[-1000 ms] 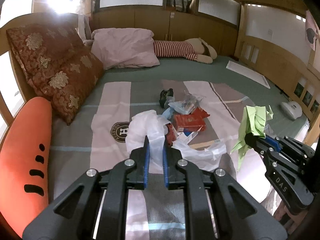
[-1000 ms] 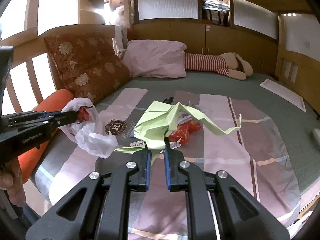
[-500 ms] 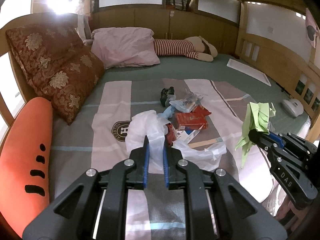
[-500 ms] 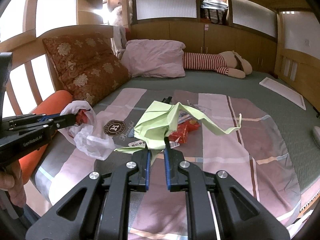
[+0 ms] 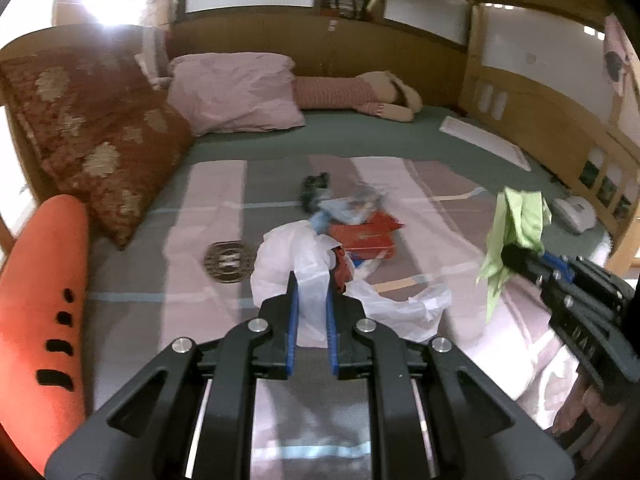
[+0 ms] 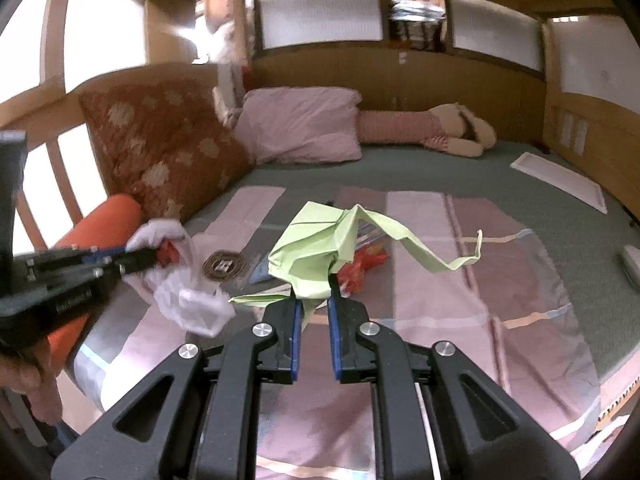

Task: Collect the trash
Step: 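Carry both items to the white trash bag and open both tools over it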

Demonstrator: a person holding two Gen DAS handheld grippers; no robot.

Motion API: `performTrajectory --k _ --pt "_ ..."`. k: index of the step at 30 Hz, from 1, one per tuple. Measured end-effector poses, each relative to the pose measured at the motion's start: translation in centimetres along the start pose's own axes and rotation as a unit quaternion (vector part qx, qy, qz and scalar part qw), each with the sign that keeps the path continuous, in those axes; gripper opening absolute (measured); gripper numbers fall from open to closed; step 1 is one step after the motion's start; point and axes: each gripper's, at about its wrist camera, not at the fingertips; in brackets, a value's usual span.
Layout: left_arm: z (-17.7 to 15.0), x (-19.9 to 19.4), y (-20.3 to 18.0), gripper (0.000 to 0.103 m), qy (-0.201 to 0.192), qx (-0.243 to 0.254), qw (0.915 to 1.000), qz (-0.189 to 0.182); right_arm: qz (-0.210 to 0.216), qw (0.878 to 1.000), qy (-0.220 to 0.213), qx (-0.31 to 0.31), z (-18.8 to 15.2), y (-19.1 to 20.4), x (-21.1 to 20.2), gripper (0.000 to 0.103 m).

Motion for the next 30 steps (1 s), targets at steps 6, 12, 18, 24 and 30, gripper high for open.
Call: performTrajectory --k 6,12,18,24,30 --pt "-0.5 -0.5 -8.0 0.013 -0.005 0.07 0.9933 -0.092 -0.048 0.996 -0.026 0.066 -4.0 -7.4 -8.8 0.012" --pt "-3.6 -1.7 -21.7 0.013 0.029 0.215 0.9429 -0.253 -0.159 0.981 0.014 0.113 -11.4 -15.0 -17.8 0.012" --pt "-6.0 -2.4 -32.0 0.021 0.075 0.287 0.8878 -0.352 -0.208 0.963 0.054 0.163 -15.7 -19.0 -21.5 0.013" --pt "-6.1 -0.6 -32.0 0.088 0.091 0.28 0.8993 -0.324 -0.253 0.951 0.016 0.174 -15.0 -18.8 -22.8 0.087" --pt "-0.1 0.4 -19.3 0.095 0.037 0.11 0.9674 -0.225 -0.186 0.967 -0.011 0.173 -11.8 -16.8 -19.9 0.088"
Point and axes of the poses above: each gripper's, at about its wrist camera, not at the fingertips, and x roughly the way its jaws point, y to its left, z to its top, and after that the axes turned 6 degrees about y, right-handed
